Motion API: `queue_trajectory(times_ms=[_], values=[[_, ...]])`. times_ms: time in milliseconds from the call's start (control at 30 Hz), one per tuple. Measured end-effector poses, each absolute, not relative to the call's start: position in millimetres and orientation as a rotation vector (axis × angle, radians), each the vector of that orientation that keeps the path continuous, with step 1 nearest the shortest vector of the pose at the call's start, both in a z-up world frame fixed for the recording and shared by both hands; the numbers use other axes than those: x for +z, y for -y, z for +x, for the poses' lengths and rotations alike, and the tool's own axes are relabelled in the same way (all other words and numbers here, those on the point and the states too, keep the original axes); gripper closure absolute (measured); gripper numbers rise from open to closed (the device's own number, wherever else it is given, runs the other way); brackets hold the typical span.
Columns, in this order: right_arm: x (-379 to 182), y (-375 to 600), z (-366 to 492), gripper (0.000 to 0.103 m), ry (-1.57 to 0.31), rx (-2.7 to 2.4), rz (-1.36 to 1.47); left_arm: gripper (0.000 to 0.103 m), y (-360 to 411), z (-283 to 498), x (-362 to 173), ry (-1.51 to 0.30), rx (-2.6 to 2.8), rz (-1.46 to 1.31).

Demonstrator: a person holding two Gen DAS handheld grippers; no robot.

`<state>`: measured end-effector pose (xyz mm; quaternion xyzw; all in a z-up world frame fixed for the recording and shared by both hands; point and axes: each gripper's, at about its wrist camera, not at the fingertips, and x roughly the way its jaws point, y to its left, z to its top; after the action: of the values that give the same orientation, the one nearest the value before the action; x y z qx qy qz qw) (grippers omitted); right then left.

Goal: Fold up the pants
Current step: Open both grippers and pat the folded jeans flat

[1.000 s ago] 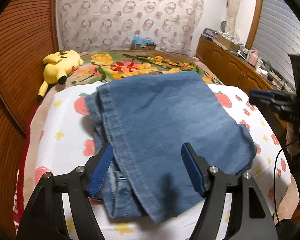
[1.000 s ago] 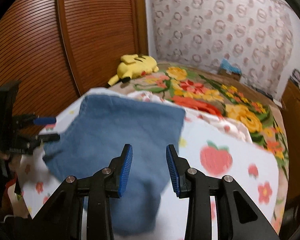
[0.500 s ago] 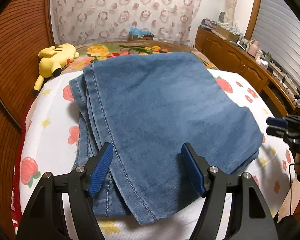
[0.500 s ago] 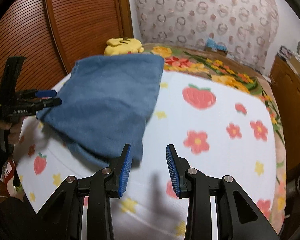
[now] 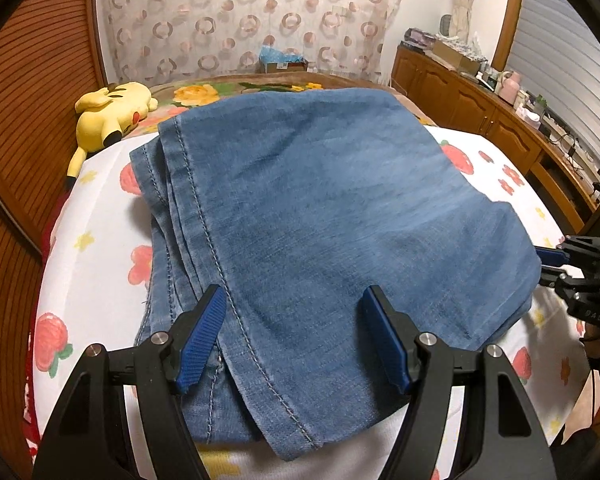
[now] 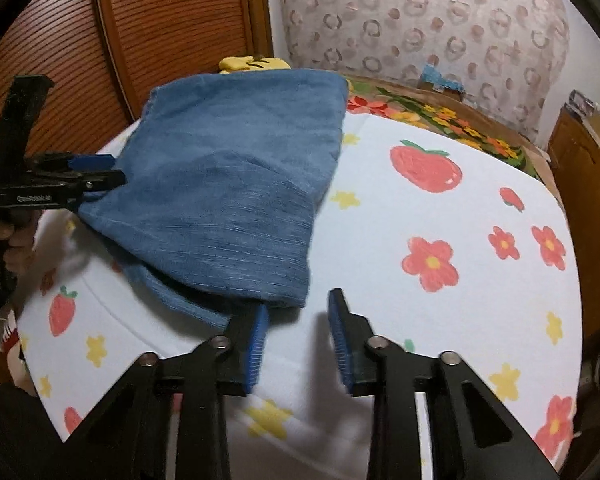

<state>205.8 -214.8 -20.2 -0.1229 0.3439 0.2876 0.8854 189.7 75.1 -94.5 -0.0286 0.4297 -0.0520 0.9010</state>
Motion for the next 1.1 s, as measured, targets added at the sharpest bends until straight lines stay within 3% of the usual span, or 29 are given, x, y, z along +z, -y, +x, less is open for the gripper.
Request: queue_trajectory(times_ms=[67,167,1000,1100], values=[[-17.6,214.9,199.1,0.099,-0.697,0.623,-0.260,0.031,-74.0,190.4,-95.9,-0.891,-0.103,-0.052],[-14.0,223.0,193.1,0.101,-0.687,0.641,-0.241,0.031,-73.6,191.4,-97.8,-0.894,-0.098,-0.043],[-7.5,262.9,146.7,0.103,-0.643,0.644,-0.174,0.031,-79.6,193.4,-103.0,-0.882,-0.104,-0.047],[-1.8,265.2,147.1,0.098,-0.615,0.607,-0.195,0.031,-80.6,193.9,-101.8,-0.882,-0.100,-0.047]])
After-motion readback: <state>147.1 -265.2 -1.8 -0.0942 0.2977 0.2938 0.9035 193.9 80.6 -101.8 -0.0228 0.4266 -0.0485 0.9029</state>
